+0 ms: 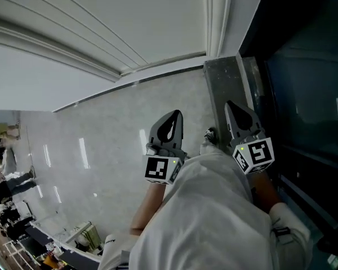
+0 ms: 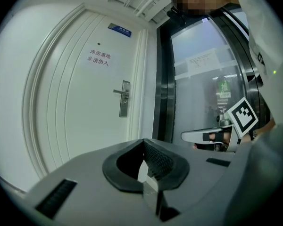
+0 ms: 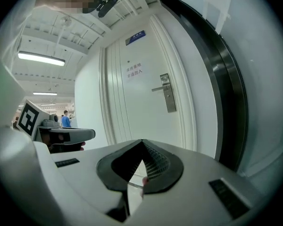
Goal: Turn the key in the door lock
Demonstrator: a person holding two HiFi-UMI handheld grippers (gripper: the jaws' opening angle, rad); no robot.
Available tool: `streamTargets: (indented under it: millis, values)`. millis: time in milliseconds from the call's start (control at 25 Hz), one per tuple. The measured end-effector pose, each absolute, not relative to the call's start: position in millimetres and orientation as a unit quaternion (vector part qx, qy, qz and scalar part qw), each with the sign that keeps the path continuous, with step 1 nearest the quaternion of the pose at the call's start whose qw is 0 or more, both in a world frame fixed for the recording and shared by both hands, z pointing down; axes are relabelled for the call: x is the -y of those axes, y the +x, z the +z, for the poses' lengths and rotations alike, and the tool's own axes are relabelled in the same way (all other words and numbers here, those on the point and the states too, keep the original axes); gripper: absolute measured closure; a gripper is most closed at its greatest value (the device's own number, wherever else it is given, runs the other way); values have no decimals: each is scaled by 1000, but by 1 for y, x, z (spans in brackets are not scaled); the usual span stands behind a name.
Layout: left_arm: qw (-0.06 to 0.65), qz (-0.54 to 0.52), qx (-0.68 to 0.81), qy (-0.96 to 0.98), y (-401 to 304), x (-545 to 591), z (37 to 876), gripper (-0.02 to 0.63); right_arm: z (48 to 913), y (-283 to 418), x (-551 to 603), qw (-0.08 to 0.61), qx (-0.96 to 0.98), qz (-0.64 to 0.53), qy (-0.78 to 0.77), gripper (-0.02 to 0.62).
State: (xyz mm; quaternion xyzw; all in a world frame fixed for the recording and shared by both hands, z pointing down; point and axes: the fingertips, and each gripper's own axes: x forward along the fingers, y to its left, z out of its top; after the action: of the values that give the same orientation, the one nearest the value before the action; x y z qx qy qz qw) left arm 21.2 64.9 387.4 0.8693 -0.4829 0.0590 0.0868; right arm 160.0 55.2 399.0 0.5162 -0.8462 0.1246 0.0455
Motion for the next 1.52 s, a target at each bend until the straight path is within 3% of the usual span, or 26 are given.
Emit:
streamTargets:
  millis: [280,800,1240,1520]
  values:
    - [69,49,493,866,51,-32,371,597,390,170,-19,10,847,138,514,594]
    - [77,51,464,881,55,43,374,597,390,196,27,34,793,153,589,594]
    - [84,20,437,895,28,199,379,597,402,162,146,119,773,130,610,594]
    - [72,12,404,912,12,273,369,597,400,137,211,126,755,135,630,594]
